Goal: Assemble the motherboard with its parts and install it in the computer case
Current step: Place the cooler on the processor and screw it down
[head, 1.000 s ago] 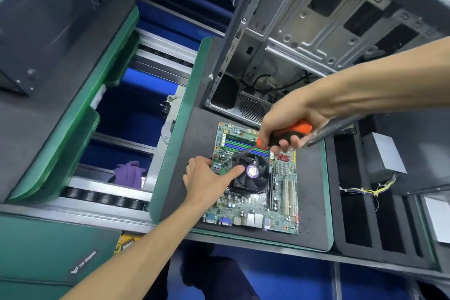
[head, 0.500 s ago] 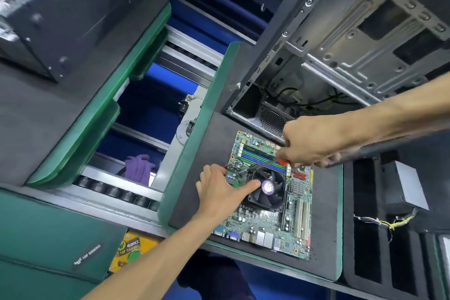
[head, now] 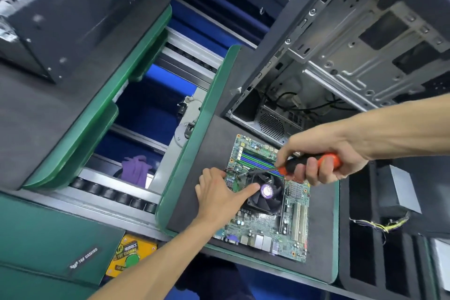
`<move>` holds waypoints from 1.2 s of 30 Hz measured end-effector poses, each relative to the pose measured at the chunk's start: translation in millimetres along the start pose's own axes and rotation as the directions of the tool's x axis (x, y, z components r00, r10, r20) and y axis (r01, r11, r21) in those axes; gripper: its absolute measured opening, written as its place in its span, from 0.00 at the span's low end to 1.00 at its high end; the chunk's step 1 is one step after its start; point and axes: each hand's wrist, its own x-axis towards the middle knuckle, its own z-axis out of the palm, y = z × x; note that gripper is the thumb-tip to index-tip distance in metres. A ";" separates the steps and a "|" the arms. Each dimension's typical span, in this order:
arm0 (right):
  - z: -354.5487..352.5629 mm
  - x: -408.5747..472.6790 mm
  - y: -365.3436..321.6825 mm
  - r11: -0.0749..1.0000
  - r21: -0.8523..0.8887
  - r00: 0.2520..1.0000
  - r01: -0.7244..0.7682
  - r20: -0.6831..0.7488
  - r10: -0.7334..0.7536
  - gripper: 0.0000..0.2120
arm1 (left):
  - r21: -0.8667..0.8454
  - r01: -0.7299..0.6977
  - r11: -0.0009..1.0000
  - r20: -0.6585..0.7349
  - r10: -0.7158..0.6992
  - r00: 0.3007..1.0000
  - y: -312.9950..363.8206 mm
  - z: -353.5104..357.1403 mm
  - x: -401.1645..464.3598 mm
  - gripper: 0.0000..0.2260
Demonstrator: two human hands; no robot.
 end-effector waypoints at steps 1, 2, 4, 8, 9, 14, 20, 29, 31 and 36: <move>-0.4 -0.2 -1.1 0.999 -0.044 1.000 0.013 -0.016 -0.013 0.14 | 0.003 -0.003 1.000 0.000 0.003 1.000 0.0 0.2 -0.4 0.37; -0.3 -0.4 -2.0 0.995 -0.091 0.999 0.029 -0.041 -0.033 0.14 | 0.004 -0.006 1.000 0.000 0.006 1.000 0.2 0.5 -0.7 0.37; 1.4 -0.5 -3.0 0.970 -0.230 0.984 0.080 -0.135 -0.114 0.14 | 0.002 -0.007 1.000 0.004 0.007 1.000 0.0 0.5 -0.2 0.37; 10.4 0.8 2.0 0.561 -0.822 0.805 0.100 -0.264 -0.531 0.15 | -0.001 -0.004 1.000 0.010 0.004 1.000 -1.5 -1.5 1.3 0.36; 13.3 -0.4 5.3 0.341 -0.940 0.744 -0.008 -0.233 -0.626 0.16 | 0.000 -0.004 1.000 0.008 0.004 1.000 -1.4 -1.7 1.2 0.36; 19.0 1.2 13.5 -0.310 -0.904 0.632 -0.293 0.060 -0.772 0.11 | -0.006 0.004 1.000 0.010 -0.004 1.000 -1.0 -0.3 0.6 0.35; 5.4 16.6 18.9 0.534 -0.827 0.765 0.177 -0.226 -0.603 0.18 | -0.005 -0.006 1.000 -0.009 0.006 1.000 -0.8 2.1 0.0 0.35; -1.0 16.1 11.2 0.934 0.356 0.988 0.024 0.134 -0.076 0.17 | 0.003 -0.023 1.000 -0.073 0.023 0.997 -4.1 8.5 -0.8 0.34; -5.6 17.4 9.5 0.940 0.341 0.984 0.017 0.161 -0.076 0.17 | 0.004 -0.023 1.000 -0.070 0.023 0.997 -4.3 7.4 -0.7 0.35; -9.3 19.8 7.8 0.991 0.132 0.995 0.030 0.088 -0.042 0.16 | 0.021 -0.023 1.000 -0.032 0.024 0.999 -5.6 5.0 -0.6 0.37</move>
